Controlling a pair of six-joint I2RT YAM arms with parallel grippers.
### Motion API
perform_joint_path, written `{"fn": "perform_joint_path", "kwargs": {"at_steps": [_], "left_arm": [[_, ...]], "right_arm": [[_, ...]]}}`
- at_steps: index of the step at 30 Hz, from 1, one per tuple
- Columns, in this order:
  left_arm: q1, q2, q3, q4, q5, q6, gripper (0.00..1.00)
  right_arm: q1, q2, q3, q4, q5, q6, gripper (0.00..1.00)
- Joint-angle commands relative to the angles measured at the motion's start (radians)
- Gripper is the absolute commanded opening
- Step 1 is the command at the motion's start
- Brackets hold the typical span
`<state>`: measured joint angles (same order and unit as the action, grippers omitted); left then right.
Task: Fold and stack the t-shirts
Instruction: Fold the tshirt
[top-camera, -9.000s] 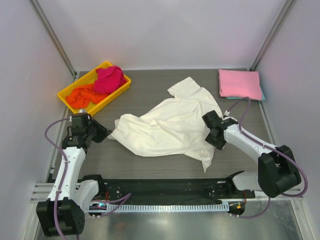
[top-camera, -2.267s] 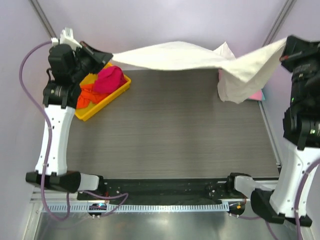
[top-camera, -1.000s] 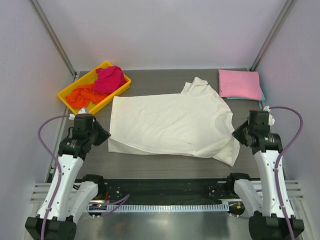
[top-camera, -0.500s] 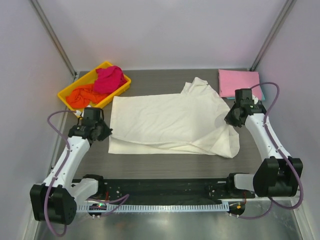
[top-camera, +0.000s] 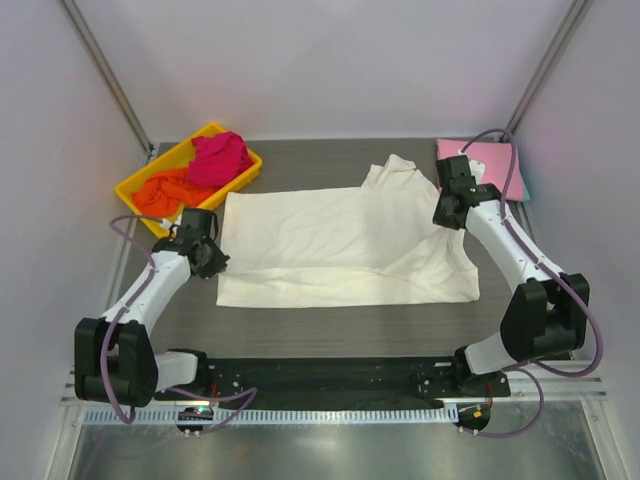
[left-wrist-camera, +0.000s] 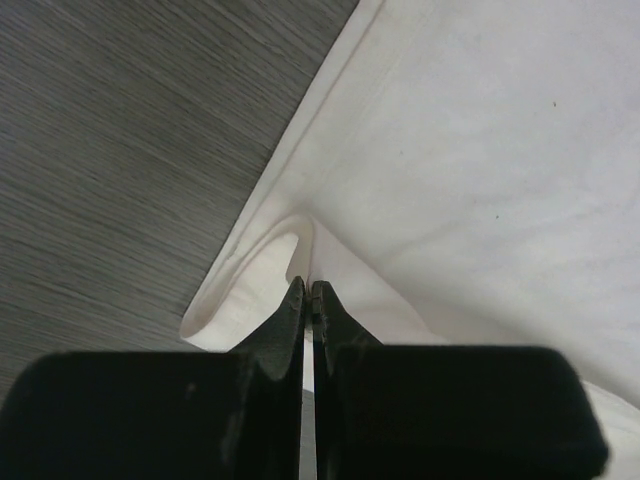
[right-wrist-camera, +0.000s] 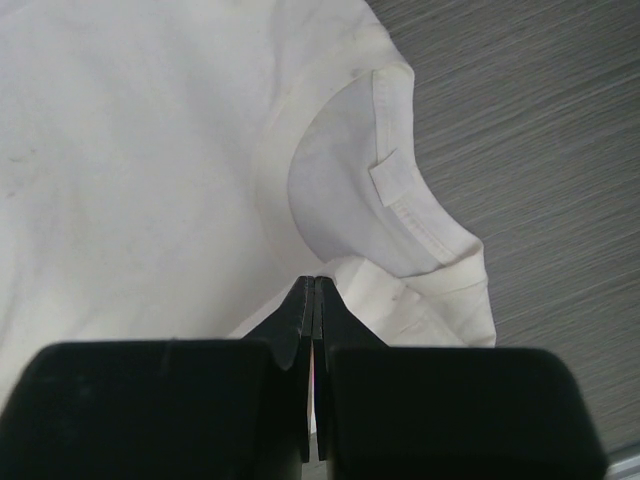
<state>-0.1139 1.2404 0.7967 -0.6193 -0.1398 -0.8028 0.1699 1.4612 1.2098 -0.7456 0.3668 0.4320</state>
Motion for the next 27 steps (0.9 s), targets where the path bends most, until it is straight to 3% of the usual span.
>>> {"fn": "perform_joint_path", "kwargs": {"at_steps": [1,17,20,22,23,24,27], "left_arm": [[0.002,0.027,0.041,0.050,-0.047,0.014,0.00],[0.002,0.160,0.098,0.050,-0.126,-0.012,0.00],[0.002,0.171,0.119,0.037,-0.138,-0.010,0.00],[0.002,0.169,0.162,0.014,-0.135,0.013,0.09],[0.002,0.165,0.176,-0.011,-0.136,0.019,0.20],[0.002,0.145,0.188,-0.020,-0.142,0.030,0.26],[-0.012,0.076,0.205,-0.030,-0.127,0.042,0.36]], "right_arm": [[0.002,0.021,0.060,0.057,0.066,-0.081,0.01],[0.002,0.123,0.079,0.132,0.002,-0.081,0.02],[0.002,0.134,0.094,0.137,-0.022,-0.075,0.08],[0.002,0.136,0.108,0.123,-0.023,-0.061,0.19],[0.003,0.131,0.115,0.109,-0.025,-0.037,0.25],[0.002,0.125,0.128,0.095,-0.032,-0.018,0.28],[0.002,0.085,0.113,0.062,-0.122,0.036,0.37]]}}
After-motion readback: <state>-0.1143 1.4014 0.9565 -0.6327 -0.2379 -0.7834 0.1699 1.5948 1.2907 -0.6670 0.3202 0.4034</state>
